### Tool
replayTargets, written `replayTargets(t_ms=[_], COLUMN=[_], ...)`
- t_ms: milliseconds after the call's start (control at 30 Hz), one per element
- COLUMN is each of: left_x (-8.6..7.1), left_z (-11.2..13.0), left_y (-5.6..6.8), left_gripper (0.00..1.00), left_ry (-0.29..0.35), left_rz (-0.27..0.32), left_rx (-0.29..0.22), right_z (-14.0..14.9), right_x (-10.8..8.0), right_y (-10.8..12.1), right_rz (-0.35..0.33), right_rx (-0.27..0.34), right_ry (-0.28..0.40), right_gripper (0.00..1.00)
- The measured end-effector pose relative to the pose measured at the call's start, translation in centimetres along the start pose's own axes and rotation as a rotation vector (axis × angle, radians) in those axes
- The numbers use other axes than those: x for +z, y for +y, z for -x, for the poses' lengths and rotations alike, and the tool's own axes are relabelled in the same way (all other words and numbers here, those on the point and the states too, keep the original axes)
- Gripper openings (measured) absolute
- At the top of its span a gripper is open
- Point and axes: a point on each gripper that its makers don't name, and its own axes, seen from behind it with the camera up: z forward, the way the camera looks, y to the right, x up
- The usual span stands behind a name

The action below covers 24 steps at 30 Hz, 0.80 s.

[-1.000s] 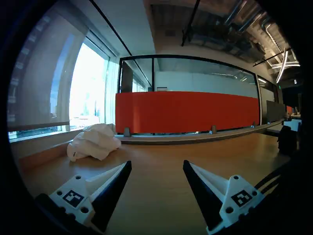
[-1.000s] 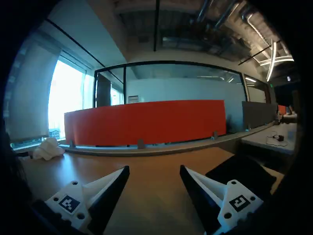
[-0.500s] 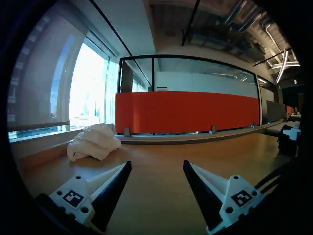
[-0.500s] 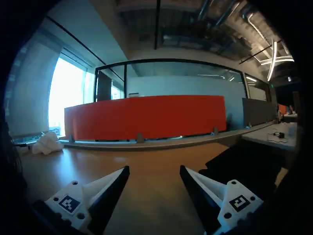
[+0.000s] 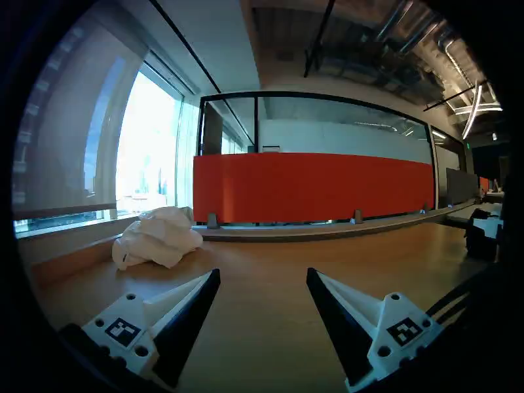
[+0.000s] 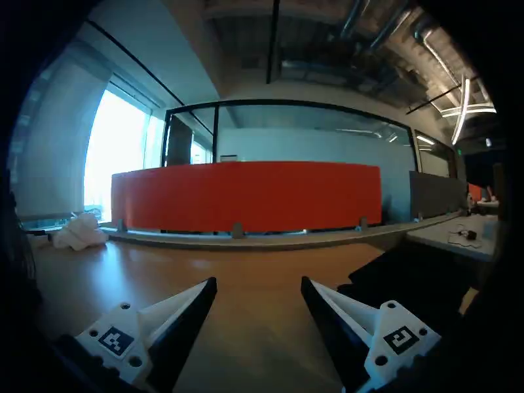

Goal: Fold towel

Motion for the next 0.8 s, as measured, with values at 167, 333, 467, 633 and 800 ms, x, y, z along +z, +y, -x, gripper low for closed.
replayTargets(t_ms=[167,333,467,633,800], left_x=[0.02,0.05,0.02,0.03,0.04], left_z=[0.02,-0.01,0.01,0.05,0.07], left_y=[-0.05,-0.01,0.01,-0.01,0.03], left_gripper=[0.98,0.98,0.98,0.98,0.98], left_ry=[0.0,0.0,0.0,0.0,0.0], left_rz=[0.0,0.0,0.0,0.0,0.0], left_rx=[0.0,0.0,0.0,0.0,0.0], right_z=[-0.02,-0.03,-0.04,-0.12,-0.15], right_x=[-0.05,-0.02,0.0,-0.02,-0.05], right_y=[-0.33,-0.32,-0.31,-0.37,-0.44], right_rz=[-0.001,0.0,0.001,0.001,0.001], right_rx=[-0.01,-0.01,-0.01,-0.01,-0.01], right_ry=[-0.001,-0.002,-0.002,-0.002,-0.003], right_gripper=[1.0,1.0,1.0,1.0,1.0])
